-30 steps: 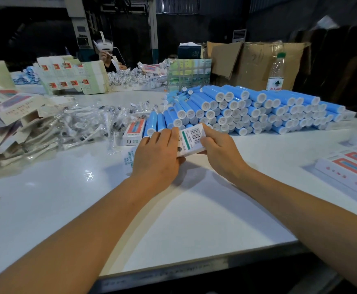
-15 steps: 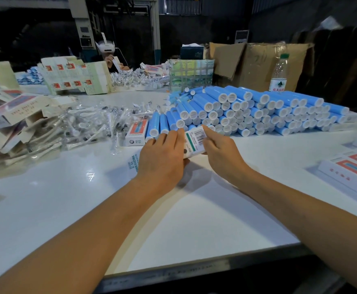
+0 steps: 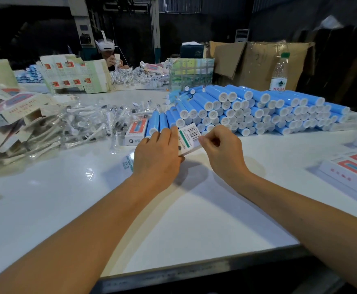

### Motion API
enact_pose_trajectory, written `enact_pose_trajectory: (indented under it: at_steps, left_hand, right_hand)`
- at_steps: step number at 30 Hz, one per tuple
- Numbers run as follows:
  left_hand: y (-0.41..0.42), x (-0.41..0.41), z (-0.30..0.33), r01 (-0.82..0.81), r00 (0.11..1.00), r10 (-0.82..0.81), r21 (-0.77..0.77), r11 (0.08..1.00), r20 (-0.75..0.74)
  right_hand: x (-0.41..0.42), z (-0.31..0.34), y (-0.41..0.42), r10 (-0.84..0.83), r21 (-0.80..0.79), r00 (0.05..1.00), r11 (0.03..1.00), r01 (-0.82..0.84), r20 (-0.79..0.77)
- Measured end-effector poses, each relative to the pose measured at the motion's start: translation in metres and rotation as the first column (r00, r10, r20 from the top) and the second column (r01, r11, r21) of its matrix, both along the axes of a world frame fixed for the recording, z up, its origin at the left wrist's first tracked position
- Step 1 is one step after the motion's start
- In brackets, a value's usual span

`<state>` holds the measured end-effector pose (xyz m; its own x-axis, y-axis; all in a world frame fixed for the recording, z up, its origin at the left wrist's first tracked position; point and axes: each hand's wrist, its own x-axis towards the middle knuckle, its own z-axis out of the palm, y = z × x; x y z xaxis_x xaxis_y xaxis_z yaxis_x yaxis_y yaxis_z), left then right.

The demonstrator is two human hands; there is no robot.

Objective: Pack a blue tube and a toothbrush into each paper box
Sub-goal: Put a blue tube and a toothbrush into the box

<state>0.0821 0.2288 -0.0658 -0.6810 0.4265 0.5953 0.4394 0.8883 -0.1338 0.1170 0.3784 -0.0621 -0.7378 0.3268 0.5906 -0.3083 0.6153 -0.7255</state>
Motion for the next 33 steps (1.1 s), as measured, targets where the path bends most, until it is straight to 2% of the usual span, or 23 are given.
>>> enact_pose_trajectory:
  at_steps: [3, 5, 7, 8, 9, 11, 13, 15, 17, 18, 19, 21, 23, 26, 28, 31, 33]
  left_hand:
    - [0.000, -0.001, 0.002, 0.012, 1.000, -0.013, 0.045, 0.999, 0.013]
    - [0.002, 0.000, 0.006, 0.016, 0.998, -0.022, 0.097, 0.995, 0.061]
    - [0.003, 0.000, 0.011, 0.026, 0.989, -0.054, 0.200, 0.979, 0.138]
    - [0.003, -0.001, 0.014, 0.057, 0.974, -0.120, 0.302, 0.951, 0.194]
    - [0.002, -0.001, 0.018, 0.109, 0.937, -0.243, 0.451, 0.886, 0.250]
    - [0.000, 0.000, 0.026, 0.174, 0.796, -0.547, 0.766, 0.619, 0.260]
    - [-0.001, 0.001, 0.034, 0.116, 0.686, -0.694, 0.909, 0.400, 0.218]
    - [-0.002, 0.003, 0.037, -0.033, 0.587, -0.792, 0.983, 0.183, 0.167]
    - [-0.001, 0.004, 0.039, -0.240, 0.476, -0.877, 0.969, -0.056, 0.067]
    - [-0.001, 0.004, 0.038, -0.334, 0.426, -0.905, 0.931, -0.147, 0.010]
    - [-0.001, 0.004, 0.038, -0.409, 0.389, -0.921, 0.890, -0.200, -0.028]
    - [-0.001, 0.004, 0.037, -0.498, 0.357, -0.932, 0.832, -0.243, -0.059]
    - [-0.001, 0.003, 0.034, -0.533, 0.367, -0.926, 0.797, -0.285, -0.085]
    - [-0.002, 0.001, 0.032, -0.541, 0.377, -0.923, 0.789, -0.290, -0.081]
    - [0.000, 0.000, 0.027, -0.517, 0.398, -0.917, 0.816, -0.260, -0.040]
    - [0.003, -0.002, 0.016, -0.417, 0.548, -0.826, 0.900, -0.130, 0.134]
    - [0.001, -0.006, 0.010, -0.385, 0.625, -0.748, 0.921, -0.049, 0.221]
  right_hand:
    - [0.000, 0.003, 0.001, 0.013, -0.043, 1.000, 0.999, -0.012, 0.020]
    - [-0.001, 0.005, 0.002, 0.063, -0.182, 0.998, 0.982, -0.058, 0.021]
    - [0.000, 0.007, 0.002, 0.107, -0.306, 0.994, 0.946, -0.106, -0.011]
    - [0.001, 0.008, 0.002, 0.120, -0.326, 0.992, 0.937, -0.125, -0.033]
    - [0.001, 0.008, 0.001, 0.131, -0.323, 0.990, 0.936, -0.140, -0.050]
    - [0.002, 0.007, -0.001, 0.150, -0.280, 0.987, 0.947, -0.158, -0.051]
    - [0.001, 0.004, -0.003, 0.179, -0.229, 0.984, 0.957, -0.179, -0.021]
    - [0.000, 0.001, -0.005, 0.228, -0.186, 0.973, 0.958, -0.221, 0.022]
    - [0.000, -0.002, -0.008, 0.283, -0.157, 0.956, 0.950, -0.269, 0.077]
    - [0.000, -0.003, -0.010, 0.310, -0.146, 0.945, 0.945, -0.293, 0.107]
    - [0.000, -0.004, -0.012, 0.335, -0.136, 0.932, 0.939, -0.317, 0.140]
    - [0.001, -0.005, -0.014, 0.390, -0.124, 0.902, 0.920, -0.373, 0.186]
    - [0.004, -0.007, -0.017, 0.438, -0.112, 0.875, 0.899, -0.424, 0.207]
    - [0.004, -0.009, -0.019, 0.391, 0.023, 0.891, 0.913, -0.407, 0.231]
    - [0.004, -0.009, -0.019, 0.353, 0.095, 0.910, 0.920, -0.380, 0.219]
    - [0.002, -0.003, -0.014, 0.278, 0.126, 0.931, 0.941, -0.313, 0.238]
    - [0.001, 0.005, -0.005, 0.165, 0.223, 0.950, 0.948, -0.227, 0.265]
